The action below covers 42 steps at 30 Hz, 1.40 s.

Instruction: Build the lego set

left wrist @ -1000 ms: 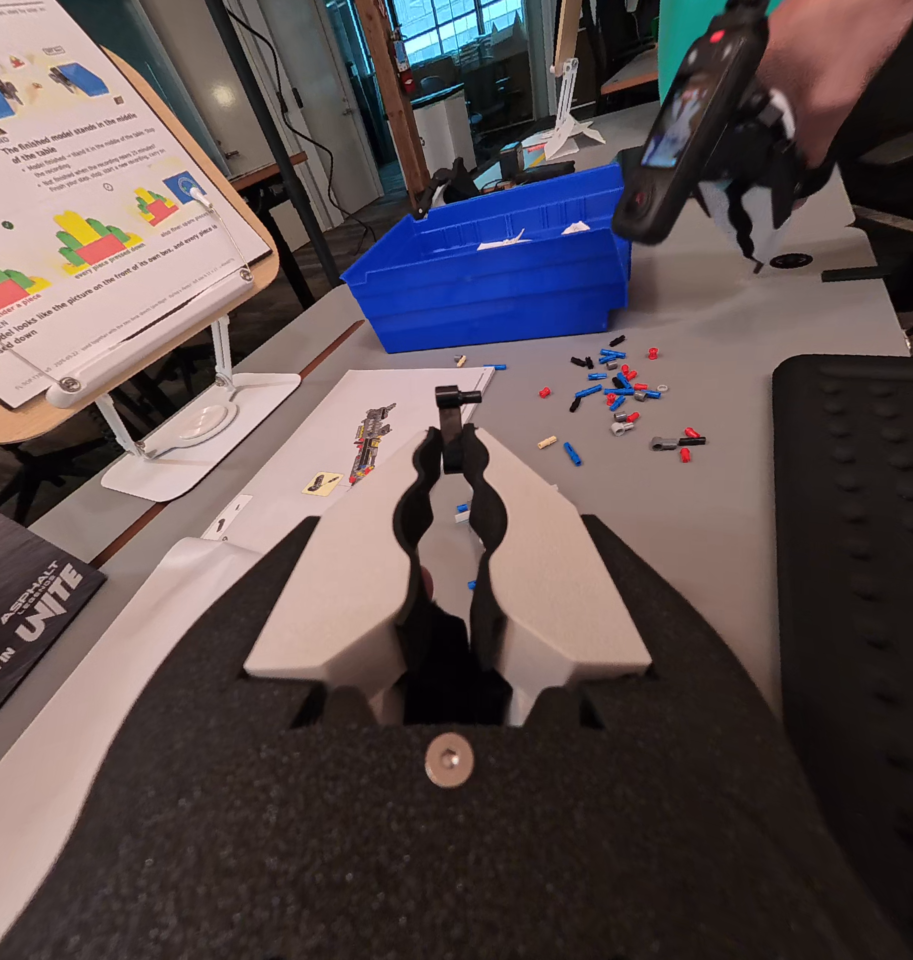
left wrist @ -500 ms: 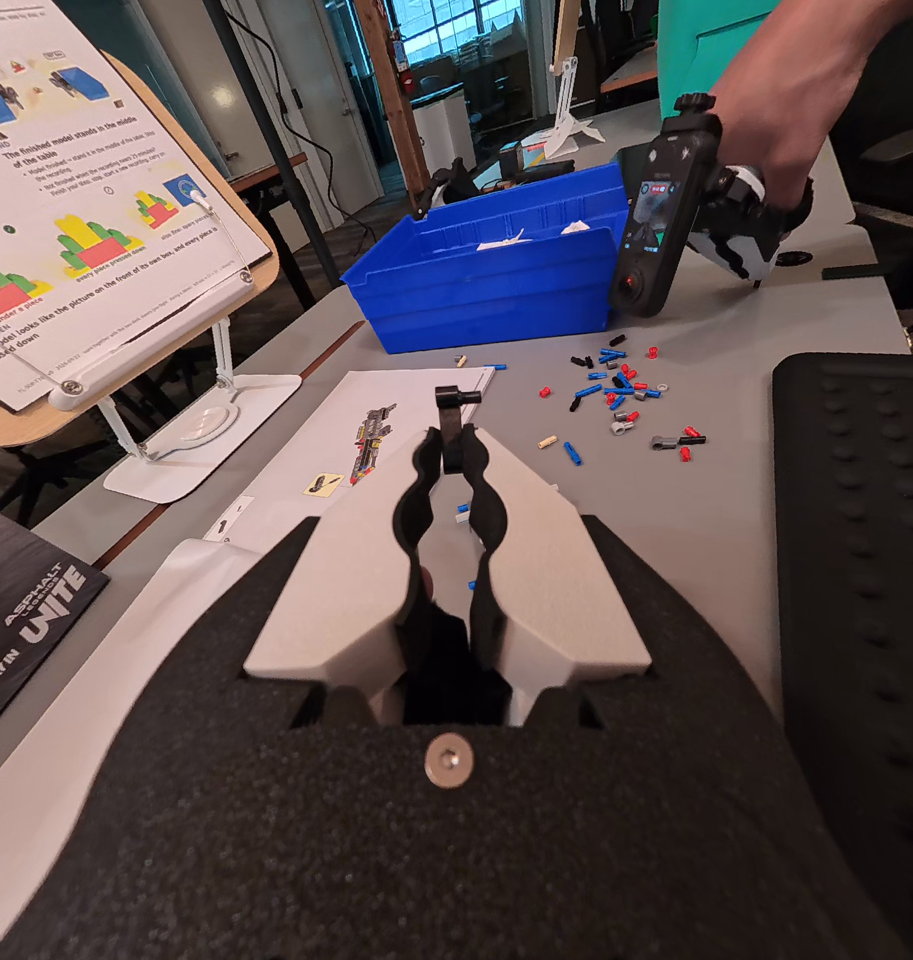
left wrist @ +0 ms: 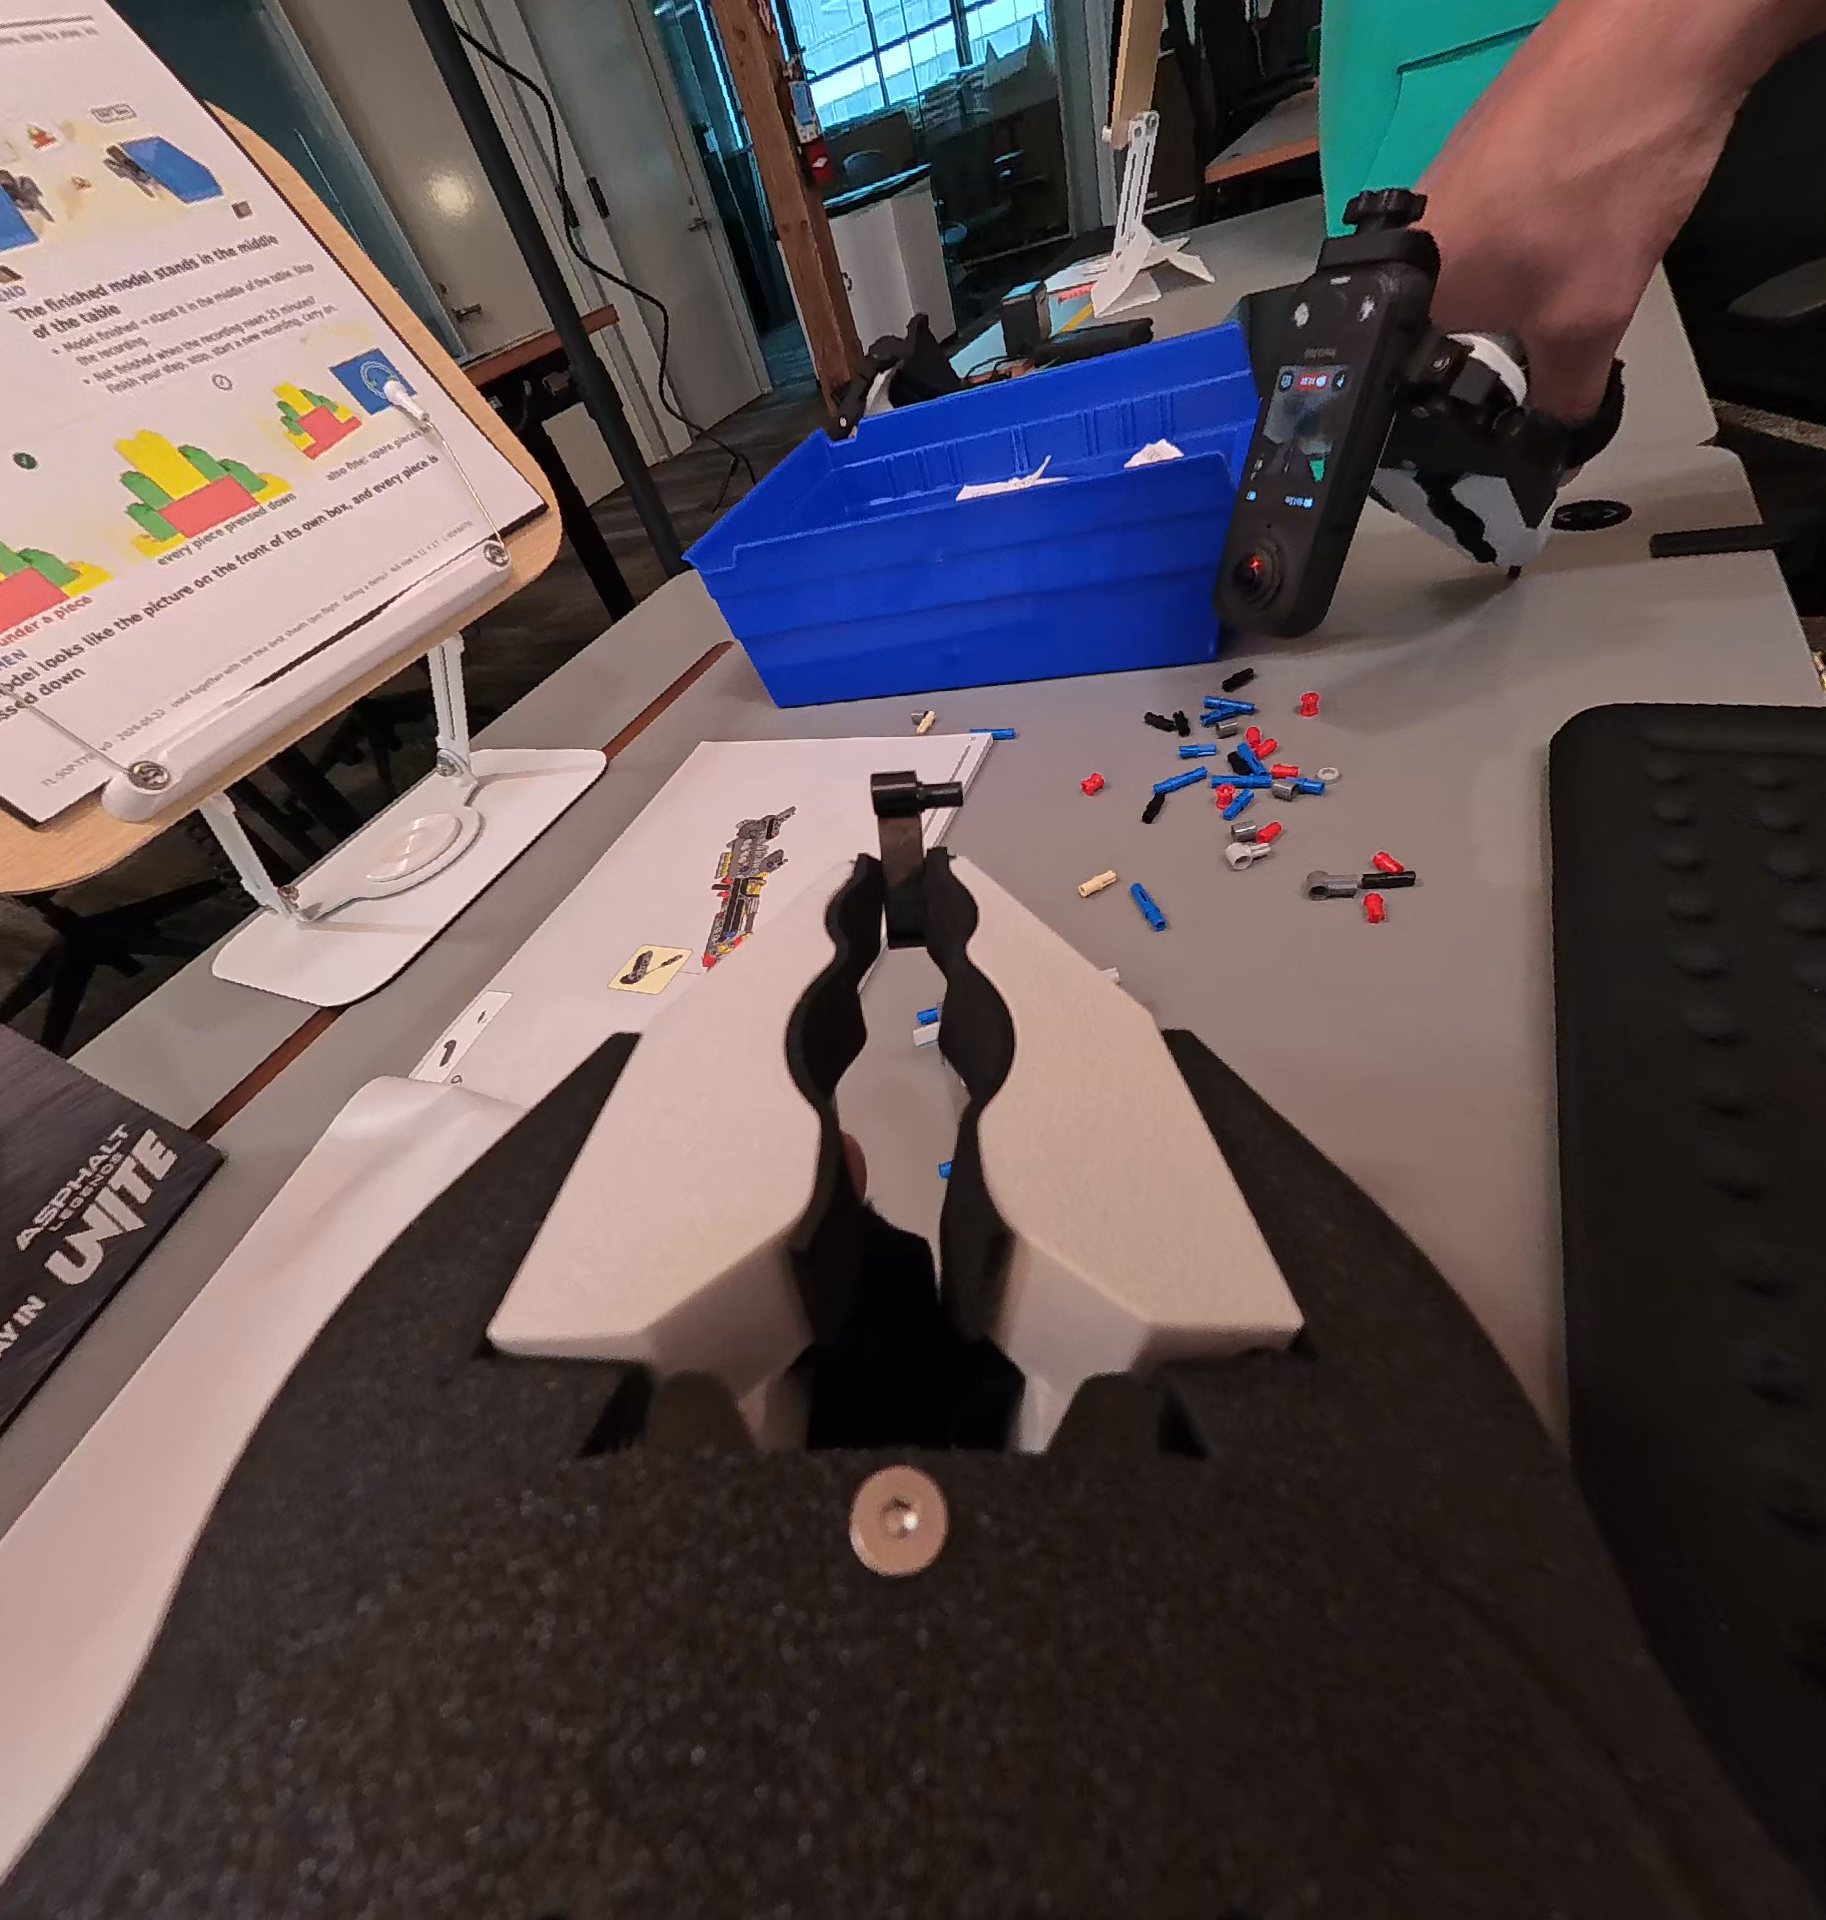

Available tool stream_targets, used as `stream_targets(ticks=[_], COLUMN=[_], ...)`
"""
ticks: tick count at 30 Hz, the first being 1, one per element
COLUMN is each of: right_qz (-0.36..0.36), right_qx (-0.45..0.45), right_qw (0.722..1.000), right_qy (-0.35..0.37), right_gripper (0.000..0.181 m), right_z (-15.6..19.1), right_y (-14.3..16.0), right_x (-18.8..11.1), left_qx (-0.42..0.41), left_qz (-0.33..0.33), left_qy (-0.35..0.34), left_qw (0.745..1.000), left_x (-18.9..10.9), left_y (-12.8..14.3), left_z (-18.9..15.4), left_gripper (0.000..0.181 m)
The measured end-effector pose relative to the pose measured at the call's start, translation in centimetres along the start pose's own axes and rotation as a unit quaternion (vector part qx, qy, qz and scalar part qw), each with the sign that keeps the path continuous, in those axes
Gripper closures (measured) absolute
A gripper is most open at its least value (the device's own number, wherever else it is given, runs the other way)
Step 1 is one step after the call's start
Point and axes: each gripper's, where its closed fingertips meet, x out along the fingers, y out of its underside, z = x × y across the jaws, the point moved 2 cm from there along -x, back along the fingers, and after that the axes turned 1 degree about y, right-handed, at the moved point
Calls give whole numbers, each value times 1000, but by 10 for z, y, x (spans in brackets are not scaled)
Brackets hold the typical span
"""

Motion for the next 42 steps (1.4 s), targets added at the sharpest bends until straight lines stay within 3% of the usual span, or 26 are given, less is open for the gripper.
stream_targets(ticks=[9, 12, 14, 16, 19, 20, 21, 26, 34, 42], right_qz=[-9, -58, -146, -281, -513, -544, -547, -556, -523, -511], right_qx=[0, 0, 25, 114, 198, 218, 234, 217, 195, 182], right_qw=[1000, 998, 989, 953, 832, 808, 802, 802, 829, 839], right_qy=[6, 21, 28, 26, -73, -61, -47, -20, -33, -38], right_gripper=[170, 164, 164, 166, 144, 144, 144, 153, 159, 164], right_z=[-2, -3, -5, -18, -16, -21, -23, -2, 1, 0], right_y=[-1, -3, 3, 21, 39, 45, 49, 36, 19, 13], right_x=[0, -9, -25, -49, -67, -59, -44, -10, 6, 8], left_qx=[1, 0, -1, -3, -4, -5, -6, 4, 7, 8], left_qz=[-1, -1, -2, -3, -1, -2, -3, 1, 14, 16], left_qy=[1, 1, 1, 0, 2, 3, 5, 17, 22, 24], left_qw=[1000, 1000, 1000, 1000, 1000, 1000, 1000, 1000, 1000, 1000], left_x=[0, 0, -1, -1, 0, 0, 0, 4, 8, 9], left_y=[0, -1, -1, -1, 0, -1, -2, -1, 6, 7], left_z=[-1, -1, 0, 0, 0, -1, -3, -15, -19, -20], left_gripper=[175, 175, 175, 175, 175, 175, 175, 175, 175, 175])
